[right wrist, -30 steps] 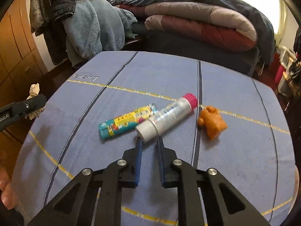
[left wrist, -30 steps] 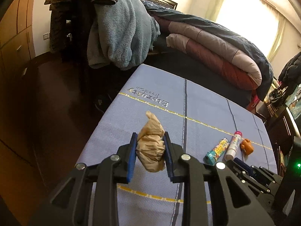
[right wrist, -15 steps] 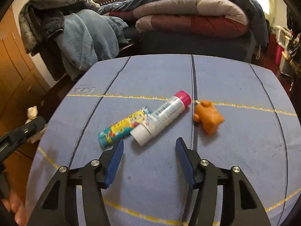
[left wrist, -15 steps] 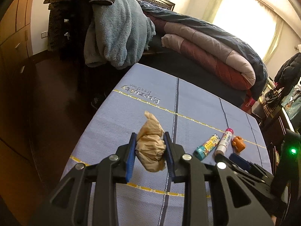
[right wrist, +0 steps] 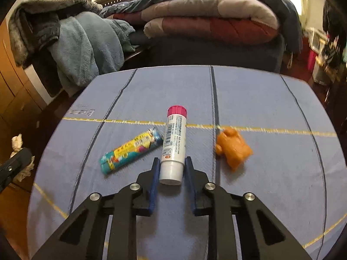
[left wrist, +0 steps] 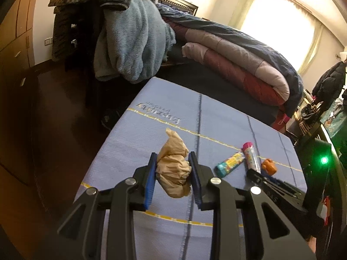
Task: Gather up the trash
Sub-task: 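Grasp the white-pink tube with the right tool, then carry the tube and brown paper over the wastebasket and open both tools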
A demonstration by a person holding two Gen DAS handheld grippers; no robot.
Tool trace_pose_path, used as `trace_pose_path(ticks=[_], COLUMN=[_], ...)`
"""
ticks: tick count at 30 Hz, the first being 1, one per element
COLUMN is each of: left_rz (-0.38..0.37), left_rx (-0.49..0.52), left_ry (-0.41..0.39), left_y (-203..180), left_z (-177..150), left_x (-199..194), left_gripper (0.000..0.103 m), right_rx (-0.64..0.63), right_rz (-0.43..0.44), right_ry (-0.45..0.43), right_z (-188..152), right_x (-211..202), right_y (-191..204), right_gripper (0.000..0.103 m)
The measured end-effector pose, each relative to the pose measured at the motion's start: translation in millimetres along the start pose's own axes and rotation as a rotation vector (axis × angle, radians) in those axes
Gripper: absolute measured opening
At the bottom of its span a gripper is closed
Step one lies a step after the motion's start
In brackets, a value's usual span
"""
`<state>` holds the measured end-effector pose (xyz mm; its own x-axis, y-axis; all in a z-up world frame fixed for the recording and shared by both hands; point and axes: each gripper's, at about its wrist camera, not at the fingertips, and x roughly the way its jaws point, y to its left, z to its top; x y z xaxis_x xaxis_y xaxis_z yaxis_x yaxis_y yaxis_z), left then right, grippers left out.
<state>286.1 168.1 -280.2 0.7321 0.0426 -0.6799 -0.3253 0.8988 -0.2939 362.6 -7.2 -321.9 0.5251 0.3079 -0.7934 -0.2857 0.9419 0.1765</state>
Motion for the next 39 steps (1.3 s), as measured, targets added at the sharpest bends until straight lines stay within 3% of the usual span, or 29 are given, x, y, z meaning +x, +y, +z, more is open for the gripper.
trace_pose_path(ticks=[11,18,25,32,39], left_rz=[-0.104,-0.215,-0.353,-0.523,-0.623], left_rx=[0.056,0.138,0.253,0.397,0.53], left_ry=[0.005,0.029,0.059,0.137,0.176], left_y=[-44.5,-102.2,-176.2,-270.9,-351.7], left_z=[-7.7,-22.2,-44.1,-76.9,-107.8], left_x=[-20.6,-33.2,-45.4,-45.5,-38.8], left_gripper=[0.03,0.03,0.03,0.03,0.03], right_rx=[0.114,0.198,0.291,0.395,0.501], right_rz=[0.12,0.126,0.069,-0.026,-0.126], right_ry=[-0.04,-0.091,-0.131,-0.194,-0.243], right_z=[-31.5,-57.9,-87.1,-115.5,-139.4], right_x=[-72.2,-116.7,-153.1,-190.8,-220.2], right_y=[-48.1,-91.1,-148.7,-214.8,-278.9], right_gripper=[0.023,0.023,0.023,0.023,0.023])
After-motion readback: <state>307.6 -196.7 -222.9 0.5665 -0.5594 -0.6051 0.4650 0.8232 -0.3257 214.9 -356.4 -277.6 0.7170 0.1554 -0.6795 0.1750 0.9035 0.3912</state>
